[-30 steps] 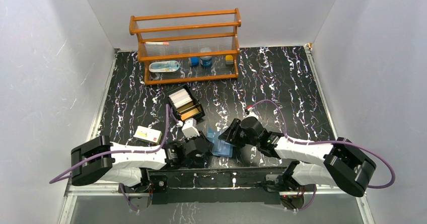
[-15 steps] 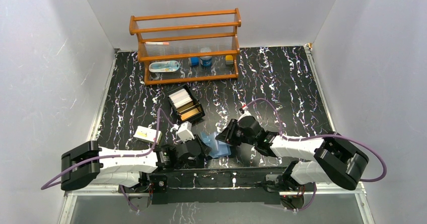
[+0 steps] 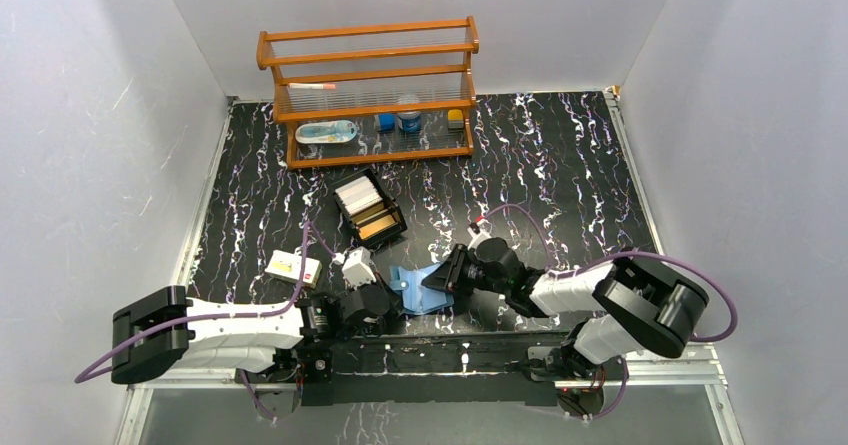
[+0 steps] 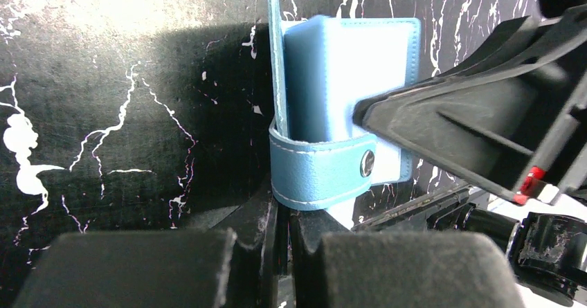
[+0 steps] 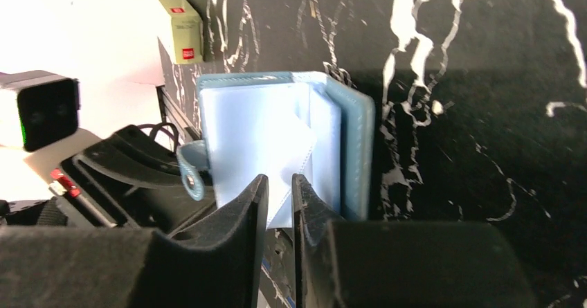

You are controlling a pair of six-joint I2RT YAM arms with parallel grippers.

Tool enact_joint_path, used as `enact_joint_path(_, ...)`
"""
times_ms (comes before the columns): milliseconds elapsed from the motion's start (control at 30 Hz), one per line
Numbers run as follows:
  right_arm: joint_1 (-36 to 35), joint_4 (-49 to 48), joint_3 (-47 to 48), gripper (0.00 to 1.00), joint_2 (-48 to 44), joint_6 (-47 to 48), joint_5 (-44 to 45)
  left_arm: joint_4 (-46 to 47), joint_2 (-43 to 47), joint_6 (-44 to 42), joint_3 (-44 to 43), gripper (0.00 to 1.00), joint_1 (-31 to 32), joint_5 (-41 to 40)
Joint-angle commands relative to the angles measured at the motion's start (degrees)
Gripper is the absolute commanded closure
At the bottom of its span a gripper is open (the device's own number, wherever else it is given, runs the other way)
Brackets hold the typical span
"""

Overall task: Put the credit cards into the card holder
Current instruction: Flip the card slot in the card holder, then adjust the card holder at the center of the board.

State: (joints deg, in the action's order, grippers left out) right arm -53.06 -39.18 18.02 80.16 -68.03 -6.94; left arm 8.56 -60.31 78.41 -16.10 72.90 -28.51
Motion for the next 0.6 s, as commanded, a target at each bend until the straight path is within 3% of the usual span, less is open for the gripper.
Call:
enact_joint_path(0, -0.3, -6.8, -0.5, 0.75, 1.7, -1.5, -2.2, -0.3, 1.3, 0.2, 0.5, 1.00, 0.3, -2.3)
enact_joint_path(133, -0.3, 2.0, 3.8, 0.73, 1.7, 0.0, -1.1, -0.4, 1.3, 0.4, 0.4, 0.97, 0.3, -2.4)
enact_joint_path(300, -0.3, 14.3, 7.3, 0.69, 0.3, 2.1, 2.4, -4.2, 1.5, 1.2, -1.2, 0.73, 0.2, -2.7)
enact_joint_path(567, -0.3, 22.9, 10.1, 0.69, -0.6, 4.7, 5.3, -8.4, 5.3, 2.7, -3.0, 0.52, 0.2, -1.3)
